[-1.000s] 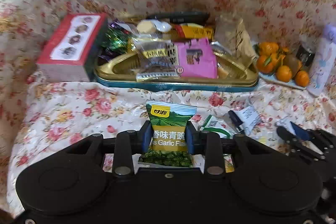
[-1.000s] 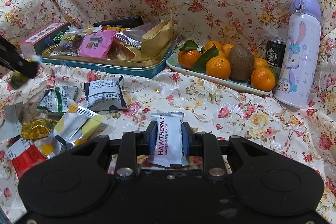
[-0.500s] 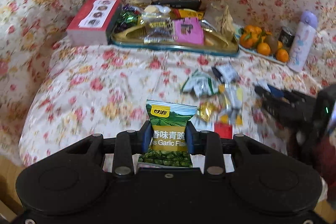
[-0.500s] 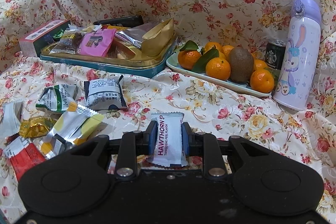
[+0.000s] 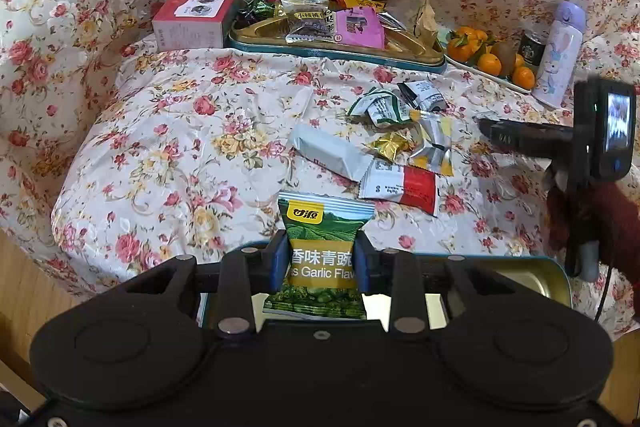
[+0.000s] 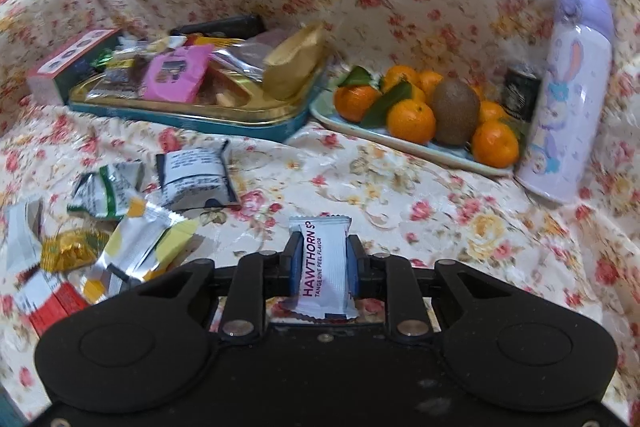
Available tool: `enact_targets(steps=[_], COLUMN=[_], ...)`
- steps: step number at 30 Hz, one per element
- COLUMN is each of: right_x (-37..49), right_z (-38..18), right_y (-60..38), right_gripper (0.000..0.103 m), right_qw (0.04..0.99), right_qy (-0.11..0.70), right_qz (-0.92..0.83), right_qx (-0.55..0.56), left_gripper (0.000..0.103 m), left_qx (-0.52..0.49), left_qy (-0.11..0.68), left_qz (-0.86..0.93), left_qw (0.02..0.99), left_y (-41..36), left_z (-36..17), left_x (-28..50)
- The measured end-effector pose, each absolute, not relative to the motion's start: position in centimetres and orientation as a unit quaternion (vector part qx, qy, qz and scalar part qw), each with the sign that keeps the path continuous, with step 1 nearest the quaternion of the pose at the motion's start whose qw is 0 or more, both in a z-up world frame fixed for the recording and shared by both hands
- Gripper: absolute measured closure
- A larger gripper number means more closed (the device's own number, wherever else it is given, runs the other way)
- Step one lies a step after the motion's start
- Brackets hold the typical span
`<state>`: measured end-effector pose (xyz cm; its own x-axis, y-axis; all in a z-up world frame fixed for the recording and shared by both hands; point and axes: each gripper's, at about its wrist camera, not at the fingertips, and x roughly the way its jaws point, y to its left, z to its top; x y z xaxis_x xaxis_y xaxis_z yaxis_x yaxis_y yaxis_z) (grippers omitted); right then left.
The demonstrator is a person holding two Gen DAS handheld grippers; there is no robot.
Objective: Organize snacks
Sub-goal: 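Carry the green pea bag and Hawthorn bar over the rectangular gold tray while opening both tools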
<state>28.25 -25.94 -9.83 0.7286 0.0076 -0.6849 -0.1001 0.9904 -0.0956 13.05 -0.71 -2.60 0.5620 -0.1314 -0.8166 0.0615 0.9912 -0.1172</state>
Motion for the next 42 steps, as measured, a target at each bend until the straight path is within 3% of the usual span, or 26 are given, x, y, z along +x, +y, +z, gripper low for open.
enact_targets(steps=[9,20,28,42], right_x=[24.5,10.0,1.9,-0.4], right_z=[-3.9,3.0,2.5,-3.4], right_y=[-27.4,-23.0,-20.2,-19.9], right_gripper=[0.081,0.081,0.081,0.080], right_qw=[0.939,0.961,0.945,0.908], right_qy=[0.340,0.255,0.279,0.398], right_qz=[-0.025,0.078,0.118,0.021], right_qx=[-0.036,0.068,0.125,0.128], left_gripper=[0.061,0.062,0.062,0.061], left_qx=[-0.035,-0.026,-0.038,-0.018], left_qy=[0.458,0.443,0.461,0.504], left_qz=[-0.065,-0.062,-0.049,-0.060], left_qw=[0.886,0.894,0.885,0.861], left_y=[-1.0,-1.4,-0.7,-3.4], left_z=[-2.2,-1.1,-1.5,-5.3], left_x=[11.0,7.6,5.6,4.7])
